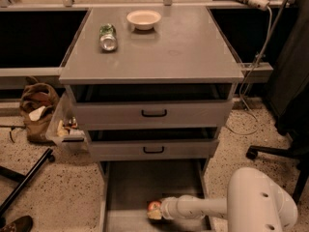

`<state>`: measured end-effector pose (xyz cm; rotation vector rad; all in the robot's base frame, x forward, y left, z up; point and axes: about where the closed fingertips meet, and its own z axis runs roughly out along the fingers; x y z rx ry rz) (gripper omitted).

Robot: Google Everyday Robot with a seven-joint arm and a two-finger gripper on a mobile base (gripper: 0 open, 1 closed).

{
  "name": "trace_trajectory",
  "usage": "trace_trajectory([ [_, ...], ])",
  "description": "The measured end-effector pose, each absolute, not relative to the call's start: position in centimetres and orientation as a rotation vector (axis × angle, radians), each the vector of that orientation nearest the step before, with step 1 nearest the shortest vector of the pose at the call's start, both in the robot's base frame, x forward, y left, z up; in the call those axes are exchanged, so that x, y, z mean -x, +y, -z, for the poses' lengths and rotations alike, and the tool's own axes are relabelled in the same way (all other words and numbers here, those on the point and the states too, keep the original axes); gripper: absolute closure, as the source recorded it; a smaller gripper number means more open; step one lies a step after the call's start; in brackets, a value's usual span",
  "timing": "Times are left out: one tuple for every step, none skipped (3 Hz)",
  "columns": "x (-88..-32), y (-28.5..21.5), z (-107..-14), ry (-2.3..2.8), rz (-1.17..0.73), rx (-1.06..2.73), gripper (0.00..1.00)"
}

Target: Pick apple from bottom drawer and place on counter

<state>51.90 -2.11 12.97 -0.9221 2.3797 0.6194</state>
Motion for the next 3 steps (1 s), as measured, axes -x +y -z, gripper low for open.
trace_trajectory([
  [-52.7, -2.6, -16.2, 2.346, -0.628, 0.927, 0.88],
  [-54.5, -3.5, -22.7, 2.302, -0.658, 0.948, 1.00],
  [-56.2, -4.4, -29.0, 2.299, -0.677, 1.009, 1.00],
])
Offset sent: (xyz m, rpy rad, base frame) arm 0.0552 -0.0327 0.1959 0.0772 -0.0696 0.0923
